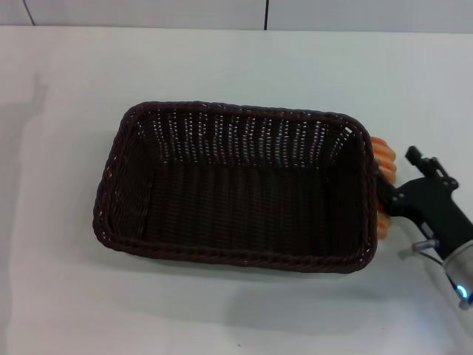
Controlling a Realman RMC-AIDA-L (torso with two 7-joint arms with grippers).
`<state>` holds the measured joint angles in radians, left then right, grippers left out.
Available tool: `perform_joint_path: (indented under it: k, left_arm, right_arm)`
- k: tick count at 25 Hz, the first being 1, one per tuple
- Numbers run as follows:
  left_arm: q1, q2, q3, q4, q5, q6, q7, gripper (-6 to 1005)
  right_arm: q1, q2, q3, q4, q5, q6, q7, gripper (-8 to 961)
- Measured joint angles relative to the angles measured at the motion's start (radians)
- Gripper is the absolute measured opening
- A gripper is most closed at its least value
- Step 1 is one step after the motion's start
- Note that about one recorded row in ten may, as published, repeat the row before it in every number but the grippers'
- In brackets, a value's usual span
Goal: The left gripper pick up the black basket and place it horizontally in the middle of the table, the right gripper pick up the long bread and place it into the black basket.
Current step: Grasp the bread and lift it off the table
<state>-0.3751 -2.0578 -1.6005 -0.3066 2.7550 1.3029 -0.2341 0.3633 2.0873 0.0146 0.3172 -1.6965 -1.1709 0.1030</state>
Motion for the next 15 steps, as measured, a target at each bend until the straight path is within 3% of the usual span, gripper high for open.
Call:
perform_joint_path:
  k: [15]
  left_arm:
    - [-0.002, -0.001, 0.023, -0.002, 0.000, 0.008, 0.016, 764]
  right_arm:
    - [0.030, -0.002, 0.007, 0.013, -0.022, 0.108, 0.008, 695]
